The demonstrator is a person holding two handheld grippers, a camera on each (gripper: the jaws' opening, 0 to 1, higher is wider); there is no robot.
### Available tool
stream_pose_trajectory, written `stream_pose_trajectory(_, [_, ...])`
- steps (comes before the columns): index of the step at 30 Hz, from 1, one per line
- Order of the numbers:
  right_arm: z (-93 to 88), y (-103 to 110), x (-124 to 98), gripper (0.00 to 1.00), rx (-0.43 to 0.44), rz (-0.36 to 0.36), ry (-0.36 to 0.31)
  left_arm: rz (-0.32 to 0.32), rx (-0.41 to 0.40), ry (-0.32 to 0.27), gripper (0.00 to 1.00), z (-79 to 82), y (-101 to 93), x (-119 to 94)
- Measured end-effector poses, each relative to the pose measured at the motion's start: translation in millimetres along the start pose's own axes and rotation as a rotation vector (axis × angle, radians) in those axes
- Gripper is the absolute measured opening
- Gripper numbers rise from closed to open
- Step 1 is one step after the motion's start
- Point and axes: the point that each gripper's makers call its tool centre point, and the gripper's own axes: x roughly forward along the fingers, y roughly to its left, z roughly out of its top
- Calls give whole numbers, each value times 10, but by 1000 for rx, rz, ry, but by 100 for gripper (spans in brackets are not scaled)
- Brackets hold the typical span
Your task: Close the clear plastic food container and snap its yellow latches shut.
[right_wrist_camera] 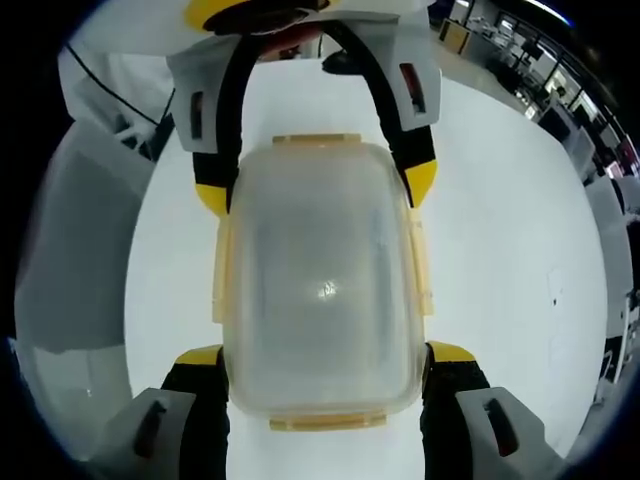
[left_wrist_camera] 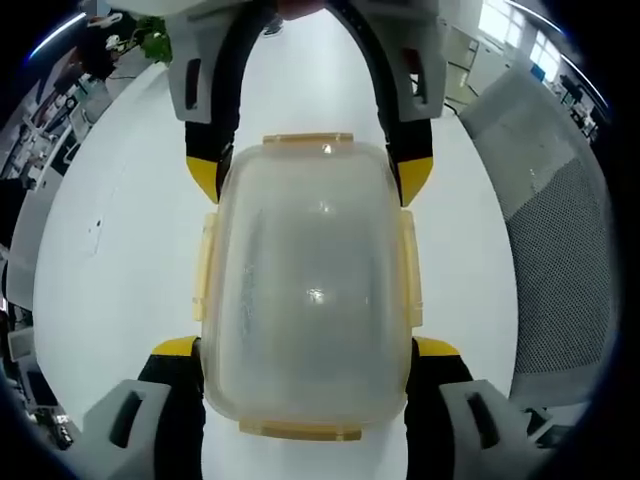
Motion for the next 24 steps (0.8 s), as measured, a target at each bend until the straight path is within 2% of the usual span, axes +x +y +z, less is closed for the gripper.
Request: stream_pose_trajectory(24, [40, -226, 2, 79, 0, -11, -10, 1, -11, 3, 83, -19, 228, 10])
